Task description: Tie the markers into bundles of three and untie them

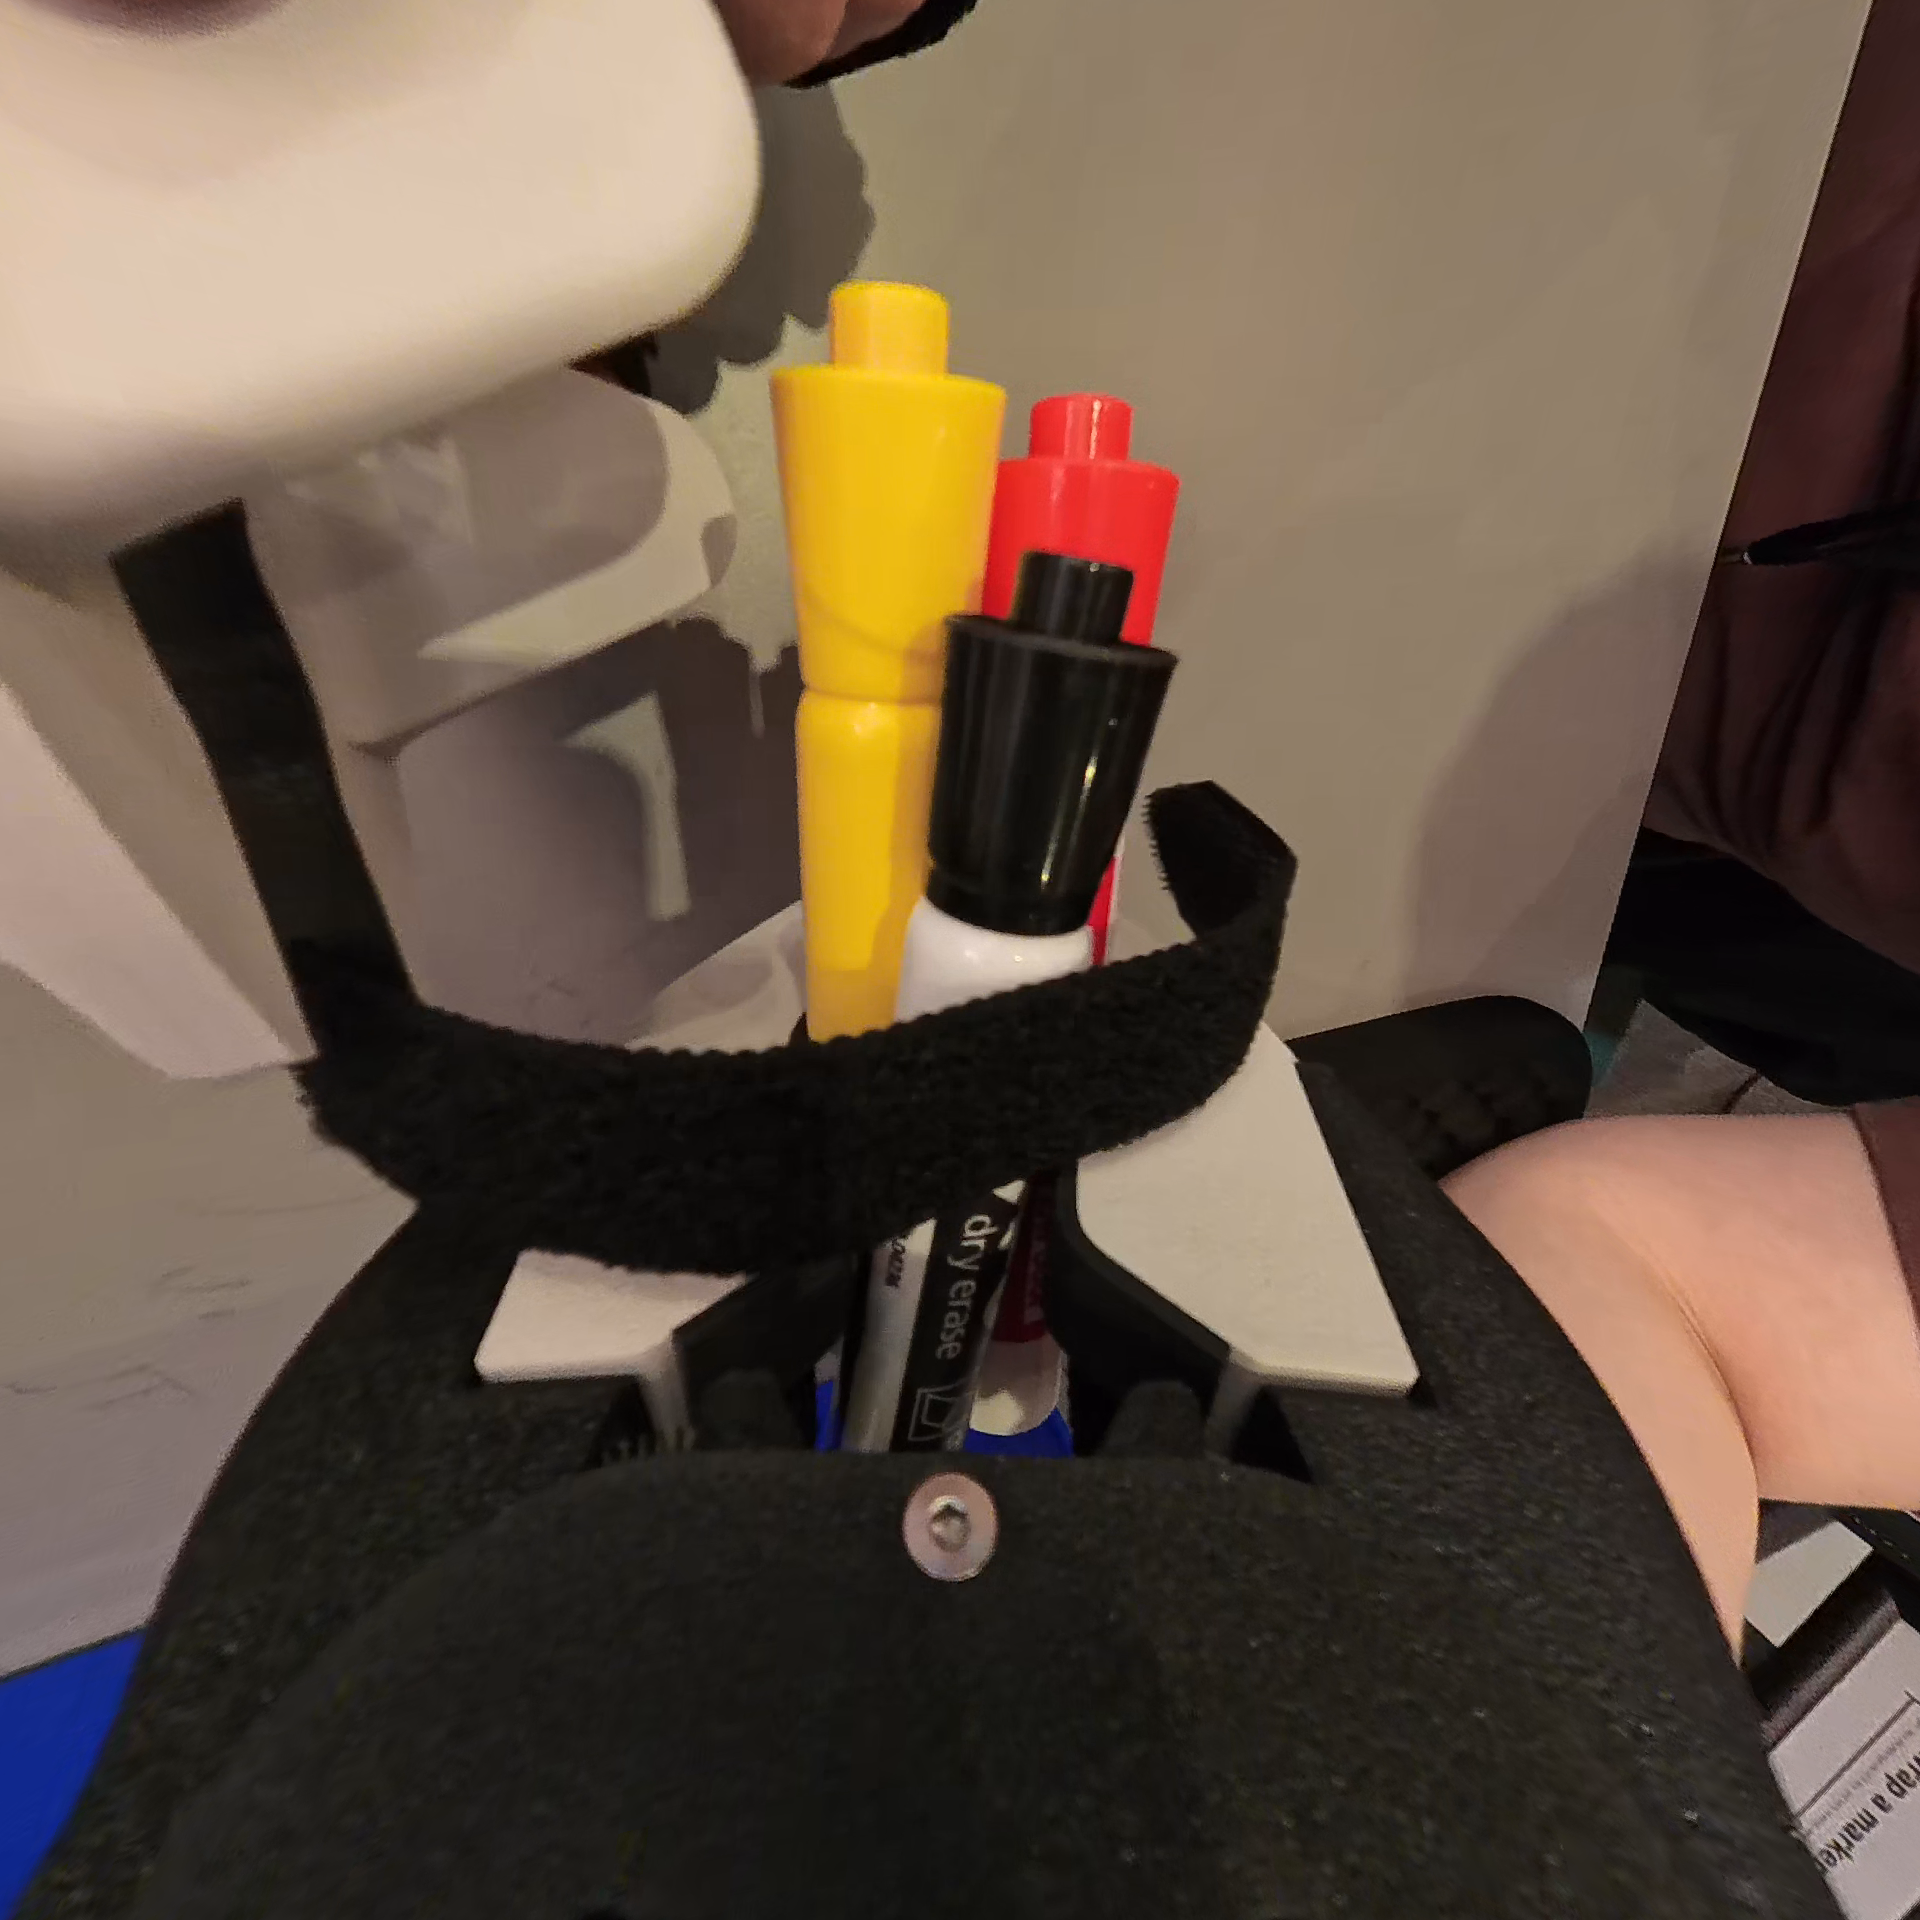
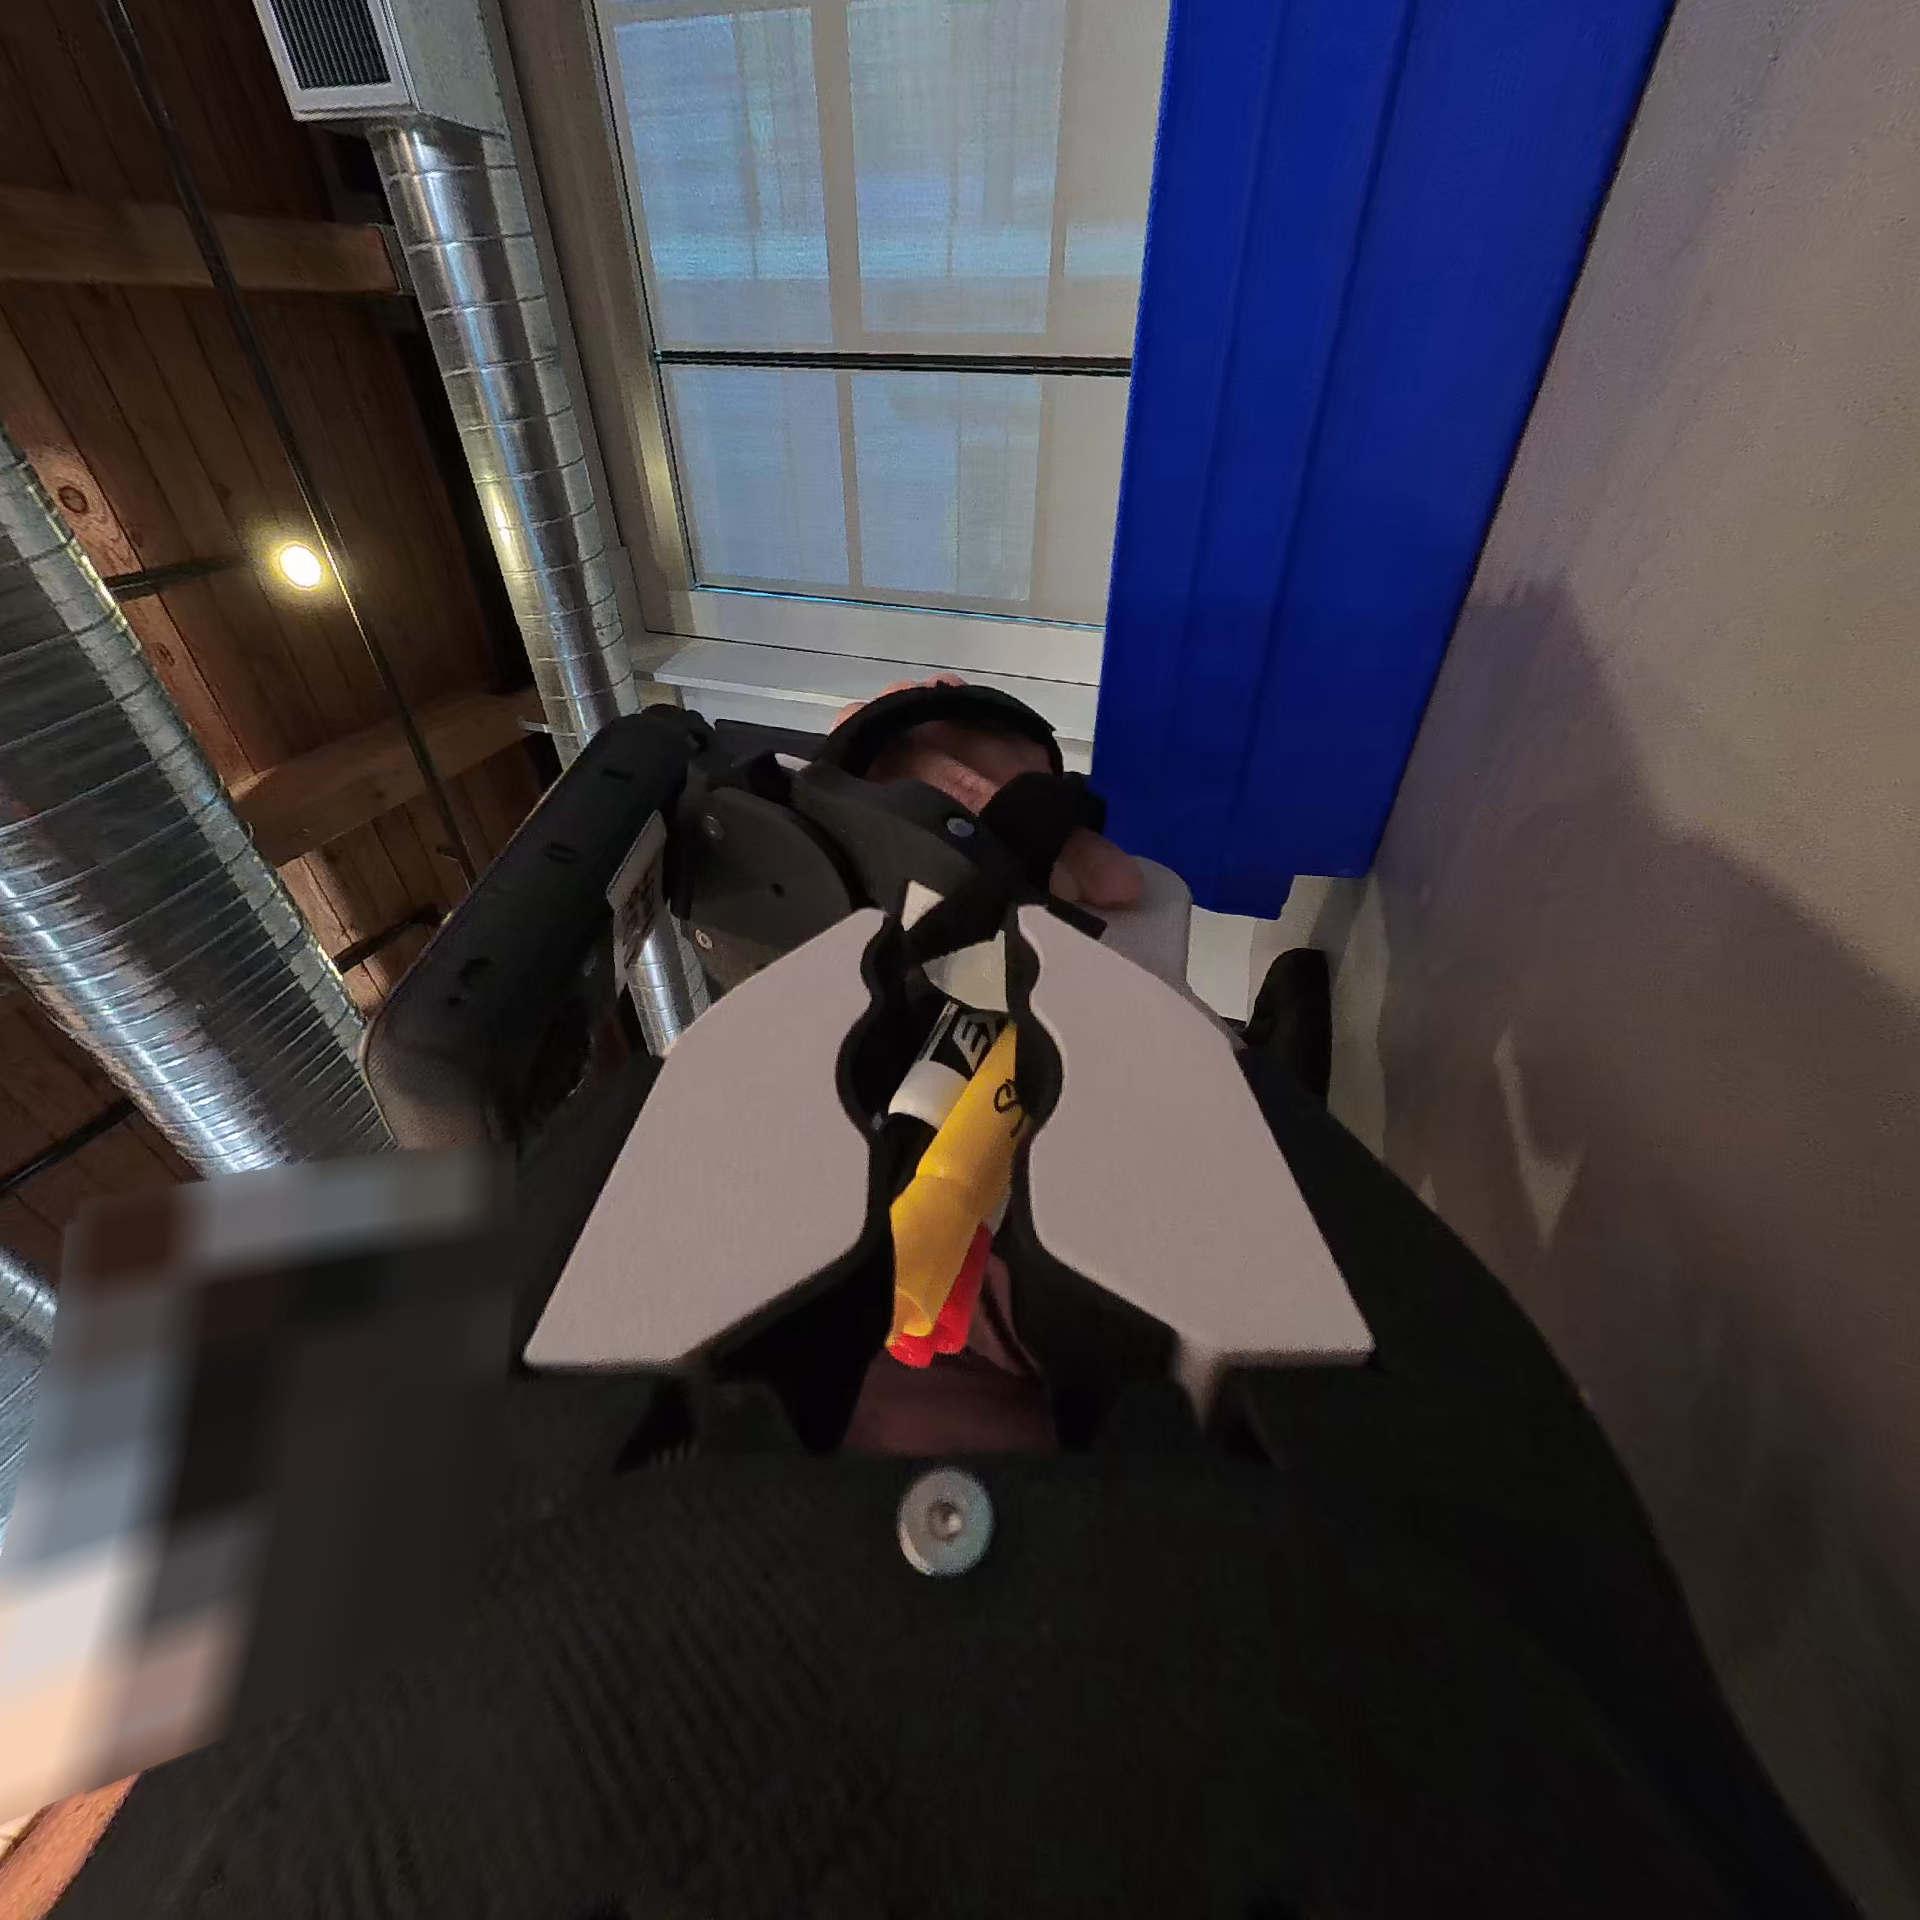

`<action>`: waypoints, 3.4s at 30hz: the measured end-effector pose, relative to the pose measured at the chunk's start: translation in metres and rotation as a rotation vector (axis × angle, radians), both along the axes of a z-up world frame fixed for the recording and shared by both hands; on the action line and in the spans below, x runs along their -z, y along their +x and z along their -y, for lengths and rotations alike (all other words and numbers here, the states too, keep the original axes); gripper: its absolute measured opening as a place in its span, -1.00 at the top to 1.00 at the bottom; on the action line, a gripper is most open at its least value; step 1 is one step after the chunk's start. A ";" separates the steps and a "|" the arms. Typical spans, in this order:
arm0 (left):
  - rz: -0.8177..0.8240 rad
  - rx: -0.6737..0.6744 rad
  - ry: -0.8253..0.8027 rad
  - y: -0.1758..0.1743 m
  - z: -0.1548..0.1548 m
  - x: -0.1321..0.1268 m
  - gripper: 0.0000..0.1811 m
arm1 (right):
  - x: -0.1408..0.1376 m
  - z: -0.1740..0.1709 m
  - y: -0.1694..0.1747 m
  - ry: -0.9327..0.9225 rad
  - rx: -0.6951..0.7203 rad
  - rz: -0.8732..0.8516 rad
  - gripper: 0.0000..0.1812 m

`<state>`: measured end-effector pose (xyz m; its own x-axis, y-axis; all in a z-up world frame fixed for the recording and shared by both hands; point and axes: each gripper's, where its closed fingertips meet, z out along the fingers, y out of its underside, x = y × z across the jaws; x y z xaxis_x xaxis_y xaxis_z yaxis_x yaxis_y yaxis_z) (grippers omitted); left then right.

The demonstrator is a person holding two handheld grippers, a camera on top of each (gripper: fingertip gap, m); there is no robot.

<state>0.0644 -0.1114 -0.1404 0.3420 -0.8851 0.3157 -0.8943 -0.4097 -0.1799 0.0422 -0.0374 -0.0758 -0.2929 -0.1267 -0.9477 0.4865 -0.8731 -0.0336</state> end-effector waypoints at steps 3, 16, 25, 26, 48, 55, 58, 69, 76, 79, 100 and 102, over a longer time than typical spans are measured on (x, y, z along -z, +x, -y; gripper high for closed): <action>0.001 0.001 0.008 0.000 0.000 -0.002 0.56 | -0.002 0.003 0.001 0.019 -0.013 -0.006 0.77; 0.012 0.002 0.021 0.001 0.000 -0.006 0.54 | 0.001 0.009 0.005 0.054 -0.044 0.008 0.73; 0.013 0.011 0.043 0.002 0.001 -0.010 0.55 | 0.002 0.015 0.005 0.105 -0.067 0.020 0.57; 0.013 0.011 0.045 0.002 0.001 -0.011 0.56 | 0.001 0.016 0.005 0.112 -0.066 0.019 0.55; 0.025 -0.032 0.051 -0.008 0.001 -0.016 0.55 | -0.038 0.042 0.047 1.447 0.349 -0.452 -0.32; 0.011 0.001 0.050 0.001 0.004 -0.015 0.53 | -0.041 0.065 0.040 1.565 0.333 -0.551 -0.21; 0.011 0.016 0.054 0.004 0.005 -0.016 0.54 | -0.032 0.066 0.037 1.522 0.296 -0.536 -0.20; -0.051 0.010 0.047 -0.002 0.007 -0.011 0.55 | -0.021 0.062 0.032 1.520 0.317 -0.510 -0.05; -0.065 0.017 0.046 -0.001 0.009 -0.010 0.56 | -0.015 0.062 0.026 1.529 0.322 -0.521 -0.02; -0.075 0.012 0.050 -0.002 0.008 -0.009 0.56 | -0.018 0.067 0.026 1.478 0.317 -0.537 -0.02; -0.066 0.003 0.021 -0.002 0.009 -0.006 0.54 | -0.023 0.082 0.028 1.694 0.409 -0.574 0.13; -0.068 0.007 0.020 -0.002 0.009 -0.006 0.54 | -0.013 0.082 0.026 1.680 0.358 -0.550 0.21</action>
